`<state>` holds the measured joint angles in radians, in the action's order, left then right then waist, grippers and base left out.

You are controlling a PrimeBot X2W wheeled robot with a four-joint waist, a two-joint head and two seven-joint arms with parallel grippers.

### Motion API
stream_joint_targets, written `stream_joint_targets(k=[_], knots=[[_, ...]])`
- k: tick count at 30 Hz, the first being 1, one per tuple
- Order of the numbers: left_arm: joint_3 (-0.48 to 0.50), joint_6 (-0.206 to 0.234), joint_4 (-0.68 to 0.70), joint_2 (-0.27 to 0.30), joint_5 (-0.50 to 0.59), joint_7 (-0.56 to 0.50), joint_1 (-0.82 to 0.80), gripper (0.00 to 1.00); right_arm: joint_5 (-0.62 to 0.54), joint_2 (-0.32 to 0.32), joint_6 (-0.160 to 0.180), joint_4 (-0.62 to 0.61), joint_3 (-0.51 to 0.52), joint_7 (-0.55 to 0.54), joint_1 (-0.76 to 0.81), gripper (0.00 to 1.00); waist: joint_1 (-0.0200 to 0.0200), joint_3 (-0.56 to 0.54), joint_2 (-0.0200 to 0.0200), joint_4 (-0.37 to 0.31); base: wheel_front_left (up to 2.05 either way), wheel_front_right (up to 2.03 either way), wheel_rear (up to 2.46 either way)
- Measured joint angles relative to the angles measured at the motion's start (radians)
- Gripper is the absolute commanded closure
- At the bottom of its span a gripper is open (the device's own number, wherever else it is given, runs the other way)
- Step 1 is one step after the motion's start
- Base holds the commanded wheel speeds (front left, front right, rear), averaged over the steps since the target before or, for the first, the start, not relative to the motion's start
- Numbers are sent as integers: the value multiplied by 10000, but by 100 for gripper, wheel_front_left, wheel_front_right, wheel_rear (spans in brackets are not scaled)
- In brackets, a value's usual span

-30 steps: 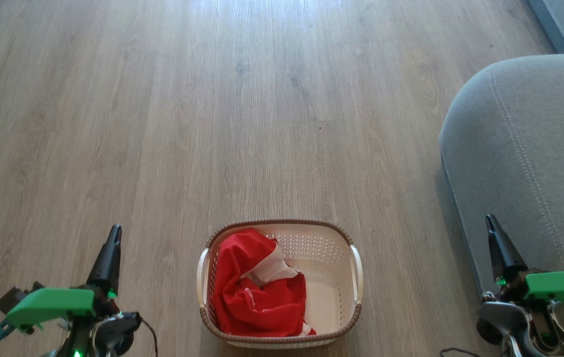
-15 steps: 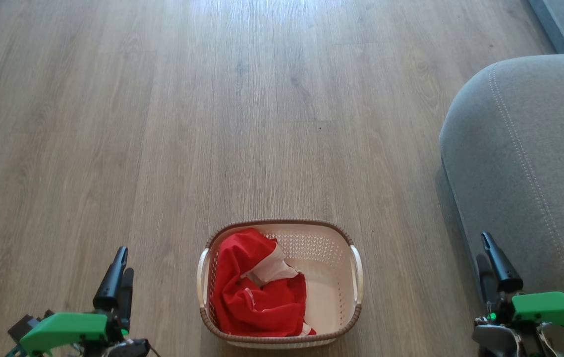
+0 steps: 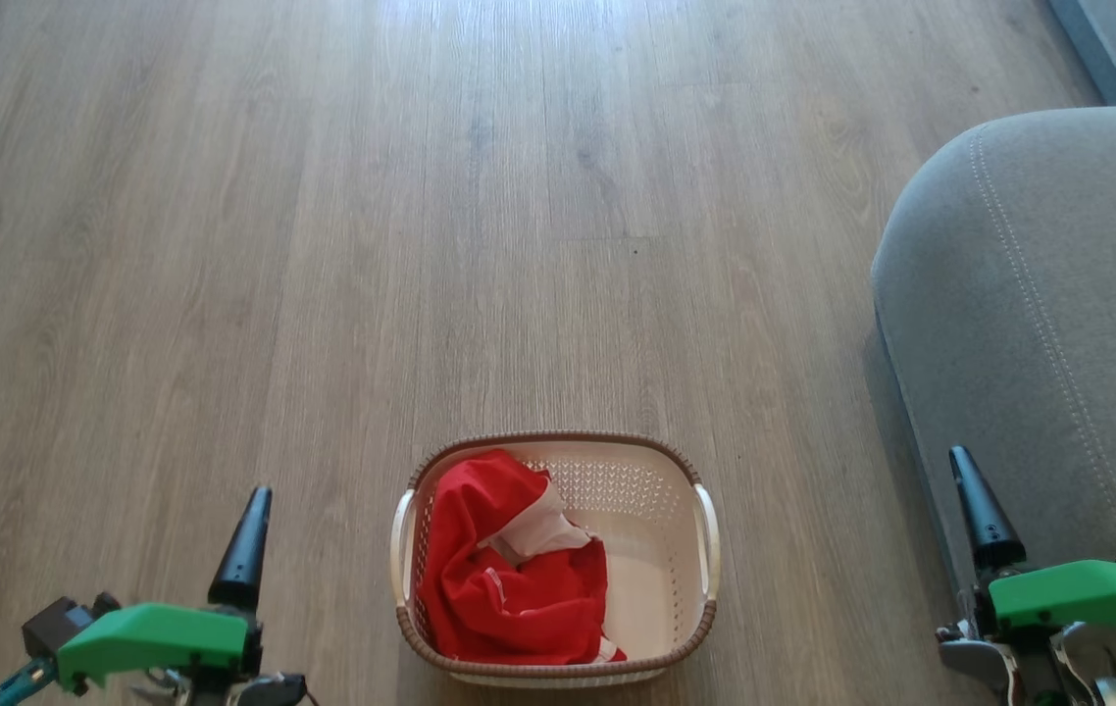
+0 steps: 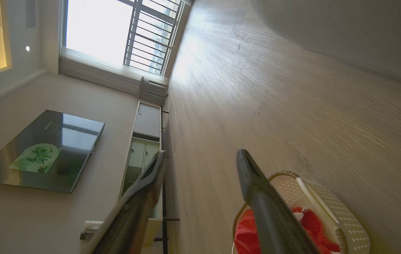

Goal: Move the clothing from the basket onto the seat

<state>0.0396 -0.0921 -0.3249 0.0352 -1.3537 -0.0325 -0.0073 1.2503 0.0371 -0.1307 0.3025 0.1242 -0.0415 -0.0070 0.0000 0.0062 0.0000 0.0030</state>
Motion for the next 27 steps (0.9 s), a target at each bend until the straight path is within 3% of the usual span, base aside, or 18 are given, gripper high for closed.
stream_joint_targets(k=[27], knots=[[-809, 621, 265, 36, 4209, 780, -128, 0, -4631, 42, -2, -148, -370, 782, -41, 0, 0, 1, 0, 73, 0, 0, 0]])
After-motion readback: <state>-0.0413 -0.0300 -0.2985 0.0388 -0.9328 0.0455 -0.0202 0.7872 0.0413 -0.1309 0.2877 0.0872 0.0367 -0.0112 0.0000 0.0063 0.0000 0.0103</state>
